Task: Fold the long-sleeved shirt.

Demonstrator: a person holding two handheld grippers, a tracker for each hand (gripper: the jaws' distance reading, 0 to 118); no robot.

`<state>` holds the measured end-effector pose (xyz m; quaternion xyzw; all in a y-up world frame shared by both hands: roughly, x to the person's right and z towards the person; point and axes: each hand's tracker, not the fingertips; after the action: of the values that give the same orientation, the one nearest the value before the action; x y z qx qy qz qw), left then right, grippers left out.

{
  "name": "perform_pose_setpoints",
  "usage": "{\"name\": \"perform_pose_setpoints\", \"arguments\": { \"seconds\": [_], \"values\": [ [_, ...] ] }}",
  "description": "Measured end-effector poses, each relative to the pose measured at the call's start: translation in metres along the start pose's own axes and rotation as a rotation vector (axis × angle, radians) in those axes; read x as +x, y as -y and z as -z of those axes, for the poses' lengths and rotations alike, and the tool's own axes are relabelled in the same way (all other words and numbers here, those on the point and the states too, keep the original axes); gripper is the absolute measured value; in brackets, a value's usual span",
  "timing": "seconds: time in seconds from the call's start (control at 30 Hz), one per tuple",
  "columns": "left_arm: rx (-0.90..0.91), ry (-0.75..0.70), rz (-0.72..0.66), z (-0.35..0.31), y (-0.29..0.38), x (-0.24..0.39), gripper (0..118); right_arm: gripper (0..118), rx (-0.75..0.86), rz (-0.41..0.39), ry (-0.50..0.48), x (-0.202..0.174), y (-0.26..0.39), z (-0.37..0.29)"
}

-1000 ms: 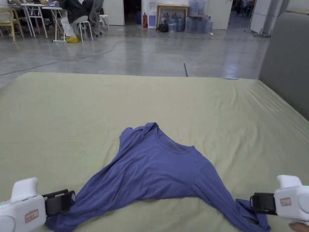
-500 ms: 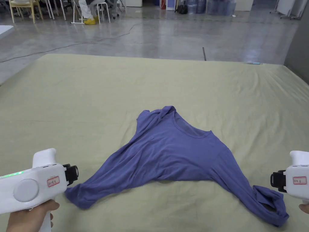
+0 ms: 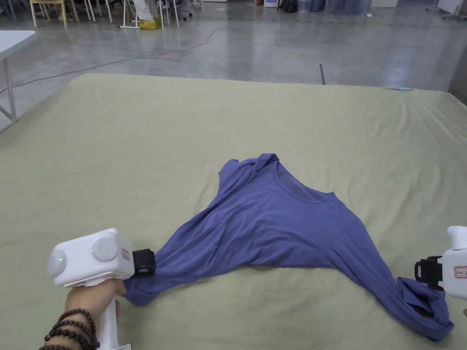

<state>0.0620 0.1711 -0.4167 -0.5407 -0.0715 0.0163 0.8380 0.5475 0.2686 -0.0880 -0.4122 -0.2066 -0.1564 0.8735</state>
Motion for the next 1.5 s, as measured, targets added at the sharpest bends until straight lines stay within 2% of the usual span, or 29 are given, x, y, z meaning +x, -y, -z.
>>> {"name": "perform_pose_setpoints", "arguments": {
  "seconds": [0.1, 0.13, 0.2, 0.23, 0.27, 0.3, 0.33, 0.43, 0.53, 0.67, 0.77, 0.8, 0.83, 0.87, 0.9, 1.07, 1.13, 1.27, 1.37, 1.43, 1.47, 1.5],
  "values": [
    [-0.064, -0.064, -0.03, 0.021, 0.006, 0.007, 99, 3, -0.006, -0.007, 0.003, -0.003, 0.002, -0.001],
    [-0.043, -0.097, -0.021, 0.024, 0.01, 0.01, 92, 3, -0.009, -0.009, 0.001, -0.004, 0.003, 0.0],
    [0.02, -0.098, 0.069, 0.015, 0.018, 0.02, 88, 3, -0.018, -0.011, 0.0, -0.005, 0.004, 0.002],
    [0.047, -0.072, 0.093, 0.009, 0.02, 0.022, 78, 3, -0.024, -0.015, -0.001, -0.006, 0.005, 0.004],
    [0.078, -0.049, 0.102, 0.002, 0.021, 0.022, 45, 3, -0.028, -0.017, -0.001, -0.006, 0.005, 0.005],
    [0.116, 0.083, 0.049, -0.006, 0.02, 0.019, 3, 3, -0.037, -0.019, -0.003, -0.004, 0.005, 0.013],
    [0.122, 0.088, 0.016, -0.012, 0.023, 0.019, 3, 3, -0.045, -0.022, -0.005, -0.004, 0.004, 0.015],
    [0.203, 0.069, 0.066, -0.032, 0.022, 0.02, 3, 3, -0.054, -0.034, -0.019, -0.011, -0.008, 0.017],
    [0.295, 0.149, 0.048, -0.051, 0.011, 0.017, 3, 3, -0.01, -0.055, -0.075, -0.023, -0.041, 0.016],
    [0.334, 0.192, 0.067, -0.07, -0.008, 0.021, 3, 3, 0.082, -0.098, -0.184, -0.056, -0.116, 0.025],
    [0.354, 0.219, 0.094, -0.07, -0.024, 0.031, 3, 4, 0.115, -0.177, -0.259, -0.091, -0.186, 0.065],
    [0.345, 0.225, 0.099, -0.066, -0.031, 0.036, 3, 16, 0.097, -0.204, -0.246, -0.106, -0.209, 0.089],
    [0.335, 0.226, 0.106, -0.062, -0.036, 0.041, 3, 37, 0.083, -0.247, -0.242, -0.12, -0.23, 0.112],
    [0.323, 0.234, 0.111, -0.055, -0.043, 0.047, 3, 82, 0.054, -0.296, -0.248, -0.135, -0.249, 0.138],
    [0.311, 0.241, 0.114, -0.05, -0.048, 0.051, 3, 96, 0.017, -0.325, -0.256, -0.148, -0.265, 0.165],
    [0.268, 0.279, 0.096, -0.029, -0.059, 0.064, 3, 93, -0.138, -0.444, -0.169, -0.2, -0.31, 0.288],
    [0.263, 0.284, 0.096, -0.02, -0.061, 0.063, 3, 93, -0.207, -0.465, -0.157, -0.206, -0.319, 0.34],
    [0.248, 0.279, 0.088, -0.006, -0.061, 0.062, 3, 93, -0.286, -0.51, -0.121, -0.216, -0.317, 0.397],
    [0.233, 0.287, 0.058, 0.001, -0.062, 0.058, 3, 80, -0.357, -0.555, -0.096, -0.224, -0.302, 0.423],
    [0.227, 0.281, 0.047, 0.003, -0.061, 0.056, 3, 76, -0.312, -0.565, -0.044, -0.232, -0.298, 0.418],
    [0.227, 0.278, 0.046, 0.002, -0.061, 0.054, 3, 65, -0.305, -0.577, -0.044, -0.235, -0.299, 0.41],
    [0.231, 0.277, 0.042, 0.0, -0.06, 0.053, 3, 48, -0.289, -0.608, -0.05, -0.24, -0.298, 0.4]
  ]
}}
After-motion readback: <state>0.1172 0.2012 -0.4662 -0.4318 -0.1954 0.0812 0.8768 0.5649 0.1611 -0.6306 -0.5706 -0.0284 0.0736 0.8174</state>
